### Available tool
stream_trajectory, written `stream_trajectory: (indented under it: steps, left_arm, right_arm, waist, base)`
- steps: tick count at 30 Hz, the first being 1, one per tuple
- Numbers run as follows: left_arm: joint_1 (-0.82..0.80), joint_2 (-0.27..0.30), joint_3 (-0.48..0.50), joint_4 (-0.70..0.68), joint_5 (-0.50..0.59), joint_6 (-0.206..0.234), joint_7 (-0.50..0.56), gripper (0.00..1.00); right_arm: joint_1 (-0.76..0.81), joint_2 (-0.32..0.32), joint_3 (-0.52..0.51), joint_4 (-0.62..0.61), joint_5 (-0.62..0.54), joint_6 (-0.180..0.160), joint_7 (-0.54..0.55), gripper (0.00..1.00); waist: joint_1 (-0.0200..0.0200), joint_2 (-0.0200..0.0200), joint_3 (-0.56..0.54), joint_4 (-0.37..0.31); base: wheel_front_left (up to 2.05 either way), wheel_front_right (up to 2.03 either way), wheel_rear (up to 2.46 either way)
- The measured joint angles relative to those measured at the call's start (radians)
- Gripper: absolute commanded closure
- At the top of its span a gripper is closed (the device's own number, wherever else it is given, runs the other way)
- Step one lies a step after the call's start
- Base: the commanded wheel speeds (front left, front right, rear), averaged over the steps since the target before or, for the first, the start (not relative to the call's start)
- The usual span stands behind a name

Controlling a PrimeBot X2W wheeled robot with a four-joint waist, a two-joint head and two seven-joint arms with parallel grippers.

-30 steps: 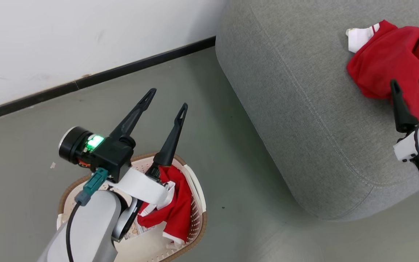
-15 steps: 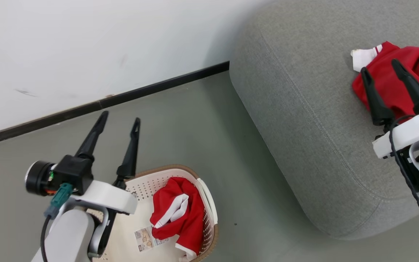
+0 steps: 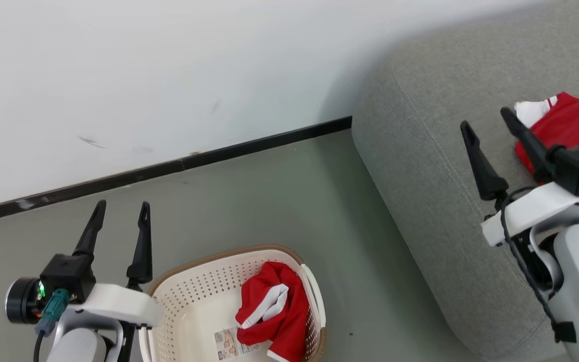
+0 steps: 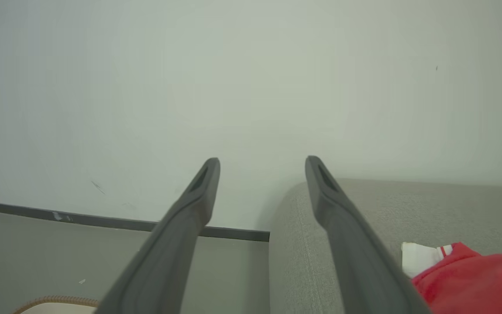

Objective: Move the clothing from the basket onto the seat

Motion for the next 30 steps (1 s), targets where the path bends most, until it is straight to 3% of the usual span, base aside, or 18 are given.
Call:
stream_trajectory:
  steps: [19,30]
  left_arm:
    - [0.128,-0.04,0.059,-0.017,0.009,0.063,0.0,0.0]
    - [0.184,-0.06,0.063,-0.018,0.034,0.073,0.0,0.0]
  right_arm:
    - [0.206,0.107,-0.043,-0.018,-0.018,0.0,0.0,0.0]
    - [0.331,0.157,-0.073,-0.053,-0.067,0.0,0.0,0.0]
  waist:
    - [0.0,0.0,-0.1,0.106]
    - [0.0,0.0,-0.149,0.151]
  base:
    - [0.0,0.0,0.0]
    - [0.0,0.0,0.0]
